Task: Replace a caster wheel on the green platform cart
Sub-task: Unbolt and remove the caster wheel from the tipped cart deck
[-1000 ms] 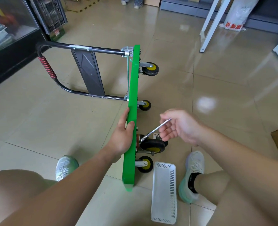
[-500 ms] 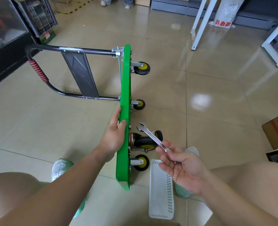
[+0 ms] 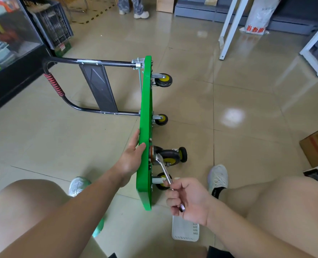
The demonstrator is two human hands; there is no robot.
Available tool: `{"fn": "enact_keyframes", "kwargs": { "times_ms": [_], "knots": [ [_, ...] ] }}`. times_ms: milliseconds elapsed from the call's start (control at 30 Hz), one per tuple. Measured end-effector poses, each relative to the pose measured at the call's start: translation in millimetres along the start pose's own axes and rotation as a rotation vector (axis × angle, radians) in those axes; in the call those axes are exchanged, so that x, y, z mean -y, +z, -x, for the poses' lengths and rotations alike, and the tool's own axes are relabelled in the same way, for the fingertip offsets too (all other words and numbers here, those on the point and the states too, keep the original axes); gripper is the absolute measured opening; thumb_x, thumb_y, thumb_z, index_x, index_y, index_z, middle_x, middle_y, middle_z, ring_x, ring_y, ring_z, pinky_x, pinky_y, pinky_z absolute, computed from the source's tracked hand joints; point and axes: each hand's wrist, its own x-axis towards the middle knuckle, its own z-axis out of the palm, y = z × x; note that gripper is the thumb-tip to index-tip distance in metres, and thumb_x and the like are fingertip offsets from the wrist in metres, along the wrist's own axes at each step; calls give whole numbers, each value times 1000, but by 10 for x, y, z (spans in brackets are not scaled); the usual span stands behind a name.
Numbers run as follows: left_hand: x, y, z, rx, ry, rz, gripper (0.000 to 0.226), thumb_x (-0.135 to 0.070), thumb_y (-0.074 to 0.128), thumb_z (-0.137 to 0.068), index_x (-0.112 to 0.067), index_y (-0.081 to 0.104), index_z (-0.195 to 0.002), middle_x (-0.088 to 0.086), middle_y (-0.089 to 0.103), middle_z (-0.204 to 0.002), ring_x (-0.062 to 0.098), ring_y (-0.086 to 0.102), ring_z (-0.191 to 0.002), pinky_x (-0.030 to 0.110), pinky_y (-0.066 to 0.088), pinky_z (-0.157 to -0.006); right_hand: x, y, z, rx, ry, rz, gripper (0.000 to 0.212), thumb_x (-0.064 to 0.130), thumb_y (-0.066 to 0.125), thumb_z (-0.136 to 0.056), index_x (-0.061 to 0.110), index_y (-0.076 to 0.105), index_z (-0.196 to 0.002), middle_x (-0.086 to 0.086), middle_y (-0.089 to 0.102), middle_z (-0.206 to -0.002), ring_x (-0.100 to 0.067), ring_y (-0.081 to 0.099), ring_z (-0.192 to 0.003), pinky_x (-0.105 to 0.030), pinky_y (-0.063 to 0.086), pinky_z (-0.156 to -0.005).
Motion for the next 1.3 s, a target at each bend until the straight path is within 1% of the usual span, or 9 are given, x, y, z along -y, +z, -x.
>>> {"fn": "enact_keyframes", "kwargs": {
  "times_ms": [67,167,267,433,667,800,1067,1167,1300],
  "knots": [
    [15,-9,55,13,-1,6,56,-30,38,-111,-51,18,-160,-17,37,-160,16,54,-134,46,46,-114,-63,11,-25,-79,4,90,18,31,48,-99,23,51,-82,6,35,-59,-10,29,-49,-23,23,-44],
    [40,-17,125,33,-5,4,56,-31,38,-111,-51,18,-160,-15,42,-158,15,57,-132,47,48,-112,-168,38,-46,-164,-27,178,33,44,50,-102,23,49,-77,5,36,-56,-11,29,-47,-24,24,-43],
    [56,-19,182,42,-12,-1,55,-34,38,-111,-54,18,-159,-15,45,-155,15,58,-130,47,49,-110,-252,113,-60,-174,-41,220,36,43,46,-104,22,45,-75,4,36,-56,-13,31,-47,-26,30,-47],
    [87,-21,223,37,-13,12,55,-32,39,-111,-54,20,-158,-17,52,-148,16,64,-122,47,53,-106,-303,205,-147,-144,-42,133,40,45,45,-104,23,44,-71,4,31,-57,-13,23,-48,-26,21,-46],
    [109,-9,205,13,-27,28,53,-29,40,-112,-55,25,-155,-20,64,-126,25,64,-123,51,52,-107,-302,259,-294,-59,-47,96,44,46,40,-105,22,45,-69,3,33,-57,-14,28,-46,-26,22,-46],
    [129,-11,180,26,-23,33,54,-29,39,-112,-55,22,-157,-21,58,-134,20,64,-123,49,52,-108,-240,235,-332,-10,-43,151,39,45,39,-106,19,47,-77,2,37,-58,-14,32,-47,-25,23,-47],
    [186,-14,150,10,-15,15,53,-35,42,-110,-63,24,-152,-26,61,-128,20,65,-121,50,52,-107,-286,390,-397,-132,-114,57,26,35,42,-106,19,47,-85,4,34,-60,-12,19,-47,-24,15,-44],
    [189,-16,153,13,-10,13,53,-38,43,-109,-66,24,-150,-30,60,-126,20,65,-121,50,53,-106,-306,365,-430,-155,-189,15,15,23,49,-102,15,52,-89,1,42,-64,-13,28,-48,-24,20,-47],
    [189,-26,147,32,-16,32,53,-36,40,-111,-65,22,-151,-24,57,-135,19,64,-122,49,53,-106,-279,317,-361,-131,-222,77,14,27,60,-100,17,64,-92,0,52,-75,-14,41,-56,-25,33,-49]
  ]
}}
